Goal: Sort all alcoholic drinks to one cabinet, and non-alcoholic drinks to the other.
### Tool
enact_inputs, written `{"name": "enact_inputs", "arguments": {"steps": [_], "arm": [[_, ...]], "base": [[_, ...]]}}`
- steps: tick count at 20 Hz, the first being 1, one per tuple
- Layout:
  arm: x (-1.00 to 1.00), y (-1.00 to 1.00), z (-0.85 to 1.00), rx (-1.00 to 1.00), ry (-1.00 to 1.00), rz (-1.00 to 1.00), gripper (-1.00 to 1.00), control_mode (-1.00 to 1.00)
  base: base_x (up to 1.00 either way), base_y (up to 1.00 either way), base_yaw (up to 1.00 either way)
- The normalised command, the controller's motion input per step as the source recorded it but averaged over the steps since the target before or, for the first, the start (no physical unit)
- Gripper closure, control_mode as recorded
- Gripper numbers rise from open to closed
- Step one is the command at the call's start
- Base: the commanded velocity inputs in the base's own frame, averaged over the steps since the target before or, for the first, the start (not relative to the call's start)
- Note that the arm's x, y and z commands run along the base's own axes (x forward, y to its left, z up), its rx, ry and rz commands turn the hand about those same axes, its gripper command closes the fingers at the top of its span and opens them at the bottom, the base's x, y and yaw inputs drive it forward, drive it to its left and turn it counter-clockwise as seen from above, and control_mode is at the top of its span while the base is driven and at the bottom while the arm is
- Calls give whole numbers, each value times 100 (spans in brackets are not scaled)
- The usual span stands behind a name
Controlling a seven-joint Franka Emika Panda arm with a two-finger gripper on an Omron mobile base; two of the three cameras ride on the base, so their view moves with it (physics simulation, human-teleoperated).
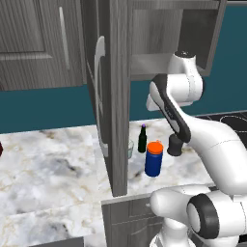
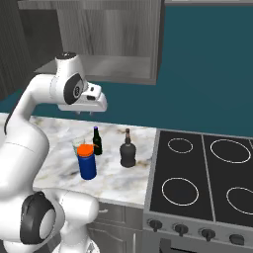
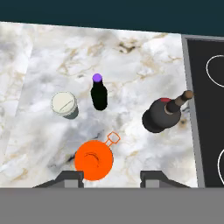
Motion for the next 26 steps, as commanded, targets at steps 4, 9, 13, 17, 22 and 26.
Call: {"name": "enact_inputs", "arguments": {"steps": [4, 9, 13, 17, 22, 26], "arm": [[-19, -2, -11, 0, 0, -1, -100, -100], [-93, 0, -28, 0, -11, 0, -100, -100], [-96, 0, -50, 0, -12, 0, -100, -100], [-69, 1, -26, 0, 0, -1, -100, -100], [-25, 3, -38, 0, 2, 0, -100, -100], [-14, 11, -58, 0, 0, 0, -100, -100]], "base": [[0, 0, 0], [0, 0, 0], [0, 0, 0], [0, 0, 0], [0, 0, 0], [0, 0, 0]]}}
